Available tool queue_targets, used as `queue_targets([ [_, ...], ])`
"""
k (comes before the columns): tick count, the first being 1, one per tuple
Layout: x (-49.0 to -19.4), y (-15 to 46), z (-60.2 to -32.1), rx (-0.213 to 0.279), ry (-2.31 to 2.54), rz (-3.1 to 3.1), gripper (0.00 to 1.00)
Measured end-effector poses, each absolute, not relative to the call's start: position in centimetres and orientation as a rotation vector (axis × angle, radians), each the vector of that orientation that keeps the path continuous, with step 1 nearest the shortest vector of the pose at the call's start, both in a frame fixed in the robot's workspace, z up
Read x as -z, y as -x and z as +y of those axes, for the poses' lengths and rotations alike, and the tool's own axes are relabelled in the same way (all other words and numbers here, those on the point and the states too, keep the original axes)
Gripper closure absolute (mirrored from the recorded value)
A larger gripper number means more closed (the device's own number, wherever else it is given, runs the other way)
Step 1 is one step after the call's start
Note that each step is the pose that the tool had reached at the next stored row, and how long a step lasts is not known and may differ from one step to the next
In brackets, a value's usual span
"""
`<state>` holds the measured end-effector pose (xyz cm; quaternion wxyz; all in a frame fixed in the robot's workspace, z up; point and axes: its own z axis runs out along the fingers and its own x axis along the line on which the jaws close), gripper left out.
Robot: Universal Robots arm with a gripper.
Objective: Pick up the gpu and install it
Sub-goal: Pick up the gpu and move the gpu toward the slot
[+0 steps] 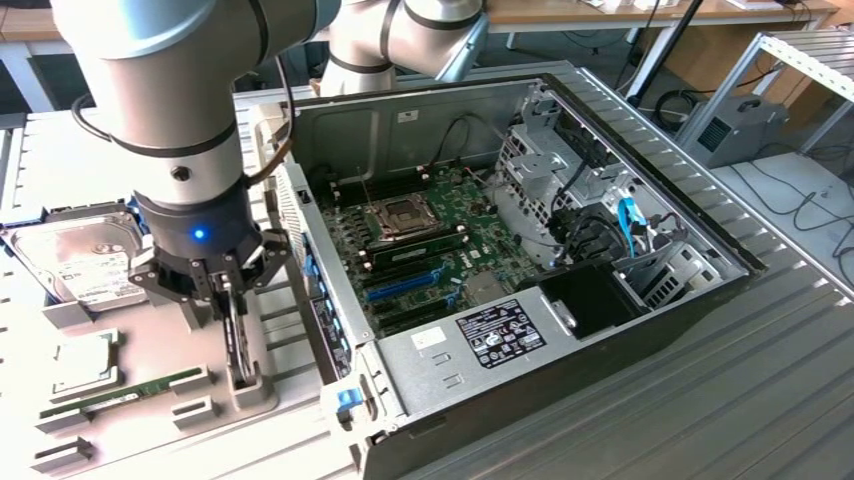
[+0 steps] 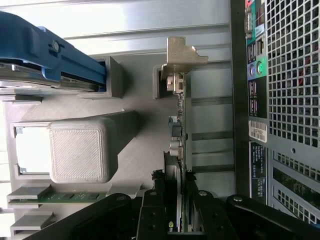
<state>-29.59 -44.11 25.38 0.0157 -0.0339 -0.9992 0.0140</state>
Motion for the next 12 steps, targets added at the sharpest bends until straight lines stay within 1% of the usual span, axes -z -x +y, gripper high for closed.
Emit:
queue_targets([
  [12, -25.75, 29.59, -44.11, -0.044, 0.105, -3.108, 0.74],
])
